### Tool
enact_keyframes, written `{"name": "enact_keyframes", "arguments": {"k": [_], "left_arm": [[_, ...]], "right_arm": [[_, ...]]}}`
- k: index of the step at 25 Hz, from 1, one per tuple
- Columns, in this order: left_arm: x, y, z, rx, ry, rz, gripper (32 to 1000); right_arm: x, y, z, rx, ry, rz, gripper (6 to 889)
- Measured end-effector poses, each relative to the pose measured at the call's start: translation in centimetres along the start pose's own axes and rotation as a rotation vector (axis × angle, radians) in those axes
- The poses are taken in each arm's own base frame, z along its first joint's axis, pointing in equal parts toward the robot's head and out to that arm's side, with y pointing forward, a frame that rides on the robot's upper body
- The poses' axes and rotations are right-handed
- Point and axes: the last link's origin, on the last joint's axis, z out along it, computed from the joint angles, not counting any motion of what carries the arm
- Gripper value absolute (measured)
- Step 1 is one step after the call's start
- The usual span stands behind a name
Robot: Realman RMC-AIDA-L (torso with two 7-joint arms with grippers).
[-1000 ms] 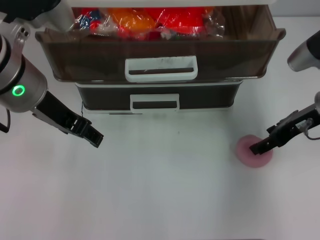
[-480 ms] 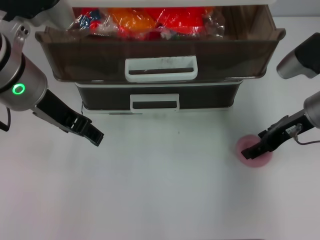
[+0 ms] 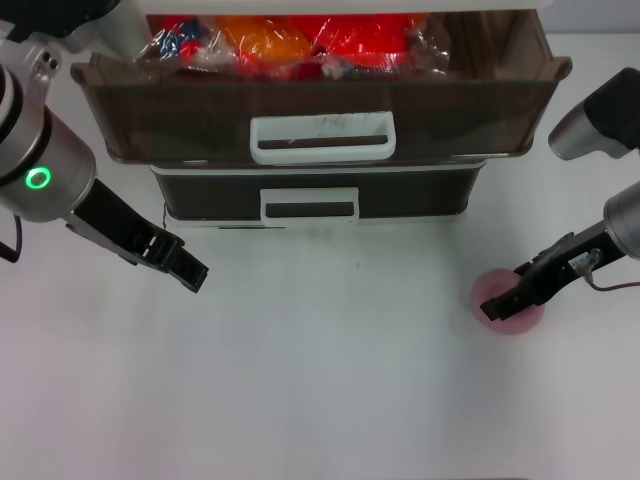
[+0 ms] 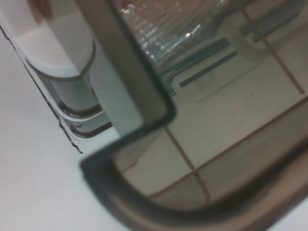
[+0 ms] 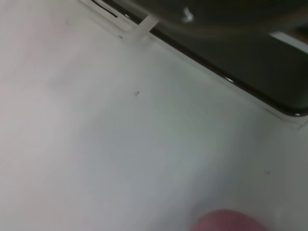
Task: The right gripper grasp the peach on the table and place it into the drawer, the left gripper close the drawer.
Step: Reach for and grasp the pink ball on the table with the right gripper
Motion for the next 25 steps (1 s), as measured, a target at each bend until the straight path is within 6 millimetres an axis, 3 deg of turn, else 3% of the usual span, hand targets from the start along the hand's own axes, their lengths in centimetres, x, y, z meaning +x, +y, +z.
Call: {"name": "enact_keyframes", "arguments": {"k": [16,19,25], "left_arm": [[0.03,-0.03,-0.04,0.000,0.002,-0.002,816],[-0.01,-0.05,-0.02,0.000,0.001,-0.003,816],[-0.04,-0.05,0.00,0.000,0.000,-0.003,816]], "right_arm": [[0.02,-0.05,0.18,0.015,0.011,-0.012,750],[0.00,-0.09,0.10,0.016,0.004,-0.012,548],[0.01,-0.06,0.12,0.016,0.006,-0.017,315]]}}
